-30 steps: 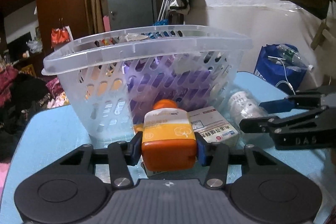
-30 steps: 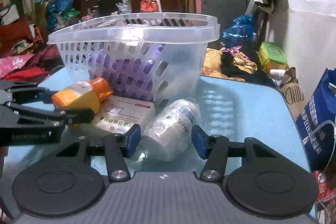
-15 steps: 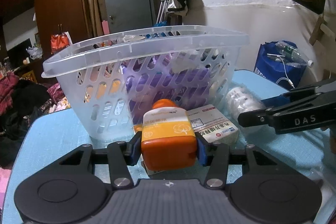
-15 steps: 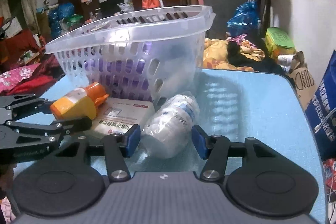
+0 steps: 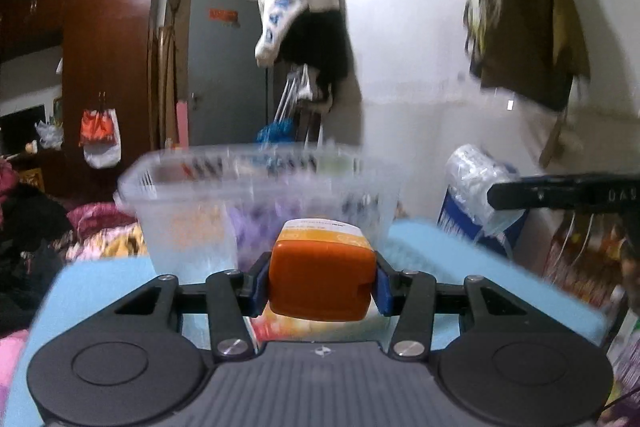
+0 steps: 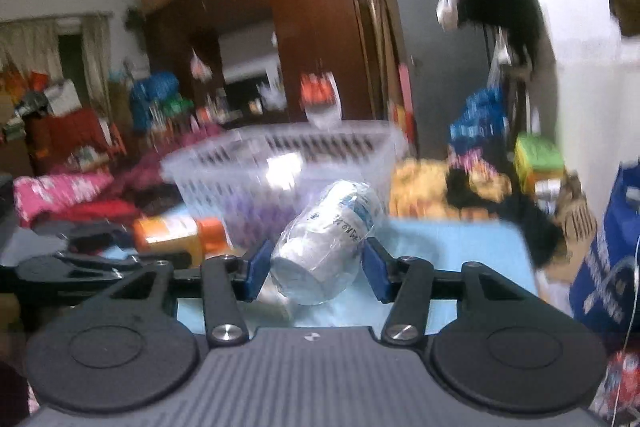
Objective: Organize objects
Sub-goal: 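Lift both bottles into the basket and open both grippers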
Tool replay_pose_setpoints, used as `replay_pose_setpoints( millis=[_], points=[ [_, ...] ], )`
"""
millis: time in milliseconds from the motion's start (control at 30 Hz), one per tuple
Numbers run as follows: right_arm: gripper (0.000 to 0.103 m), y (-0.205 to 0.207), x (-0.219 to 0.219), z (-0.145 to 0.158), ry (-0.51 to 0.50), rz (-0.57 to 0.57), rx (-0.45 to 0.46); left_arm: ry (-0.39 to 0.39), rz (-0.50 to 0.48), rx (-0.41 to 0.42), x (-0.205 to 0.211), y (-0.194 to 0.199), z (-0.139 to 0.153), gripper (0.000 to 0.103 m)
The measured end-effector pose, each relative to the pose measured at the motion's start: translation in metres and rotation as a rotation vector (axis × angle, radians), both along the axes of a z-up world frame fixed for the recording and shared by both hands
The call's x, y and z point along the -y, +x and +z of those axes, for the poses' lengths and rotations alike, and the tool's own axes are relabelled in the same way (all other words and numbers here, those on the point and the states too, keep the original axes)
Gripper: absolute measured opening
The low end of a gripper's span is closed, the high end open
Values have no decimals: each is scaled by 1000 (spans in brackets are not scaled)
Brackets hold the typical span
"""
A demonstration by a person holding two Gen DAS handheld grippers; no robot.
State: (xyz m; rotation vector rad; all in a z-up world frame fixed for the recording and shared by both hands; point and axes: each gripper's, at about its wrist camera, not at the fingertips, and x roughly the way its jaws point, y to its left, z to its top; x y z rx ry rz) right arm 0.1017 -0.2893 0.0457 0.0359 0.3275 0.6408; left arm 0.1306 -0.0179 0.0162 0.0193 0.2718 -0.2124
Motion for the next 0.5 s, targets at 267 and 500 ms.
replay_pose_setpoints(
  millis=[267, 500],
  points=[
    [54, 34, -59, 65, -130, -2, 150, -37, 112, -15, -38, 71, 79, 53],
    [54, 132, -107, 61, -183, -24, -71, -75, 208, -233, -71, 154, 50, 53]
  ],
)
